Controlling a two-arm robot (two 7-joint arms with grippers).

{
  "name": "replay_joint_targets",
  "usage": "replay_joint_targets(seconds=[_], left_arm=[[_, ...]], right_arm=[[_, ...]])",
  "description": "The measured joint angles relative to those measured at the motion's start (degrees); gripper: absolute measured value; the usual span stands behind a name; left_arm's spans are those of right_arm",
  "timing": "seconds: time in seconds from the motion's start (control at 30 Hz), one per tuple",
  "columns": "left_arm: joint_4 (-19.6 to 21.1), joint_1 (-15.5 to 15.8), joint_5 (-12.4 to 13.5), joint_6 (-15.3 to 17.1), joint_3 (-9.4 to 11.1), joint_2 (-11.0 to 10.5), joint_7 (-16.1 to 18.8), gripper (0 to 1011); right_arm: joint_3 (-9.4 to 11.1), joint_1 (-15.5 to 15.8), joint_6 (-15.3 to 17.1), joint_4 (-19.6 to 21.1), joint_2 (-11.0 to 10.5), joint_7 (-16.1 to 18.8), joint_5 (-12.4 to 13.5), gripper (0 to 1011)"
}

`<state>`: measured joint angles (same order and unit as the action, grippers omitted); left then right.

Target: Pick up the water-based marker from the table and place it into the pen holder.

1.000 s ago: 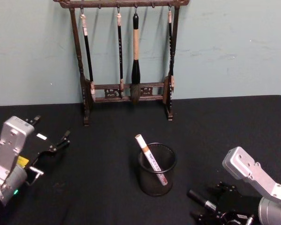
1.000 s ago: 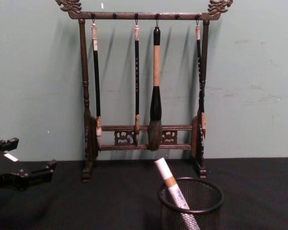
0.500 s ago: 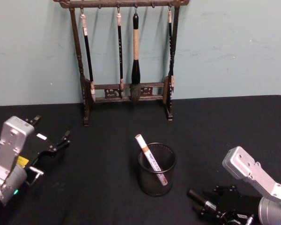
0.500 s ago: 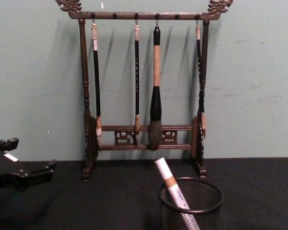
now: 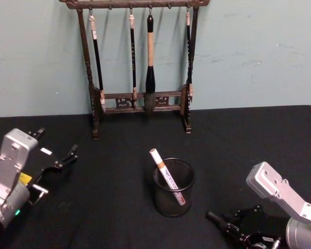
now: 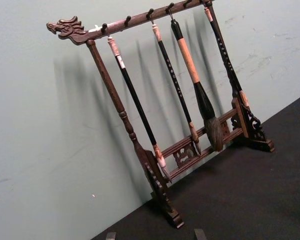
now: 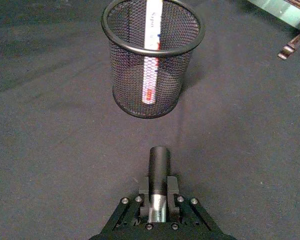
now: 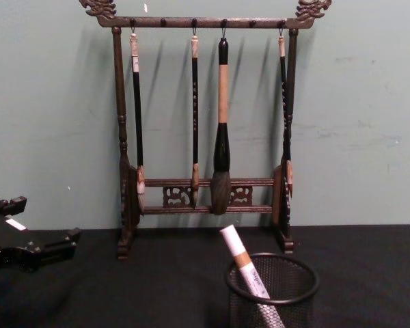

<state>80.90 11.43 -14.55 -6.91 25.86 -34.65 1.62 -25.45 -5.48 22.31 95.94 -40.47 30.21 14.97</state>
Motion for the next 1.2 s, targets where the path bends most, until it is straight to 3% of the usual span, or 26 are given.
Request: replay_joint_targets(seconds=[0.47,0.67,0.9,1.2], left_arm=[[0.00,0.00,0.00,0.00,0.00,0.00,0.00,1008],[0.00,0.00,0.00,0.00,0.00,0.00,0.00,1008],[0.00,0.00,0.00,0.00,0.00,0.00,0.00,1008],[0.00,0.00,0.00,0.00,0.00,0.00,0.00,1008]], right_arm=[[0.01,0.01,0.00,-0.01,0.01,0.01,0.02,217],[0.87,0.00,-0.46,-0.02,0.27,0.20,1.19,217],[2.41,-0.10,-2.41,1.11,0.54,-0.79,2.24,217],[5.84,0.25,-6.99,2.89,1.40,-2.70,4.15,217]])
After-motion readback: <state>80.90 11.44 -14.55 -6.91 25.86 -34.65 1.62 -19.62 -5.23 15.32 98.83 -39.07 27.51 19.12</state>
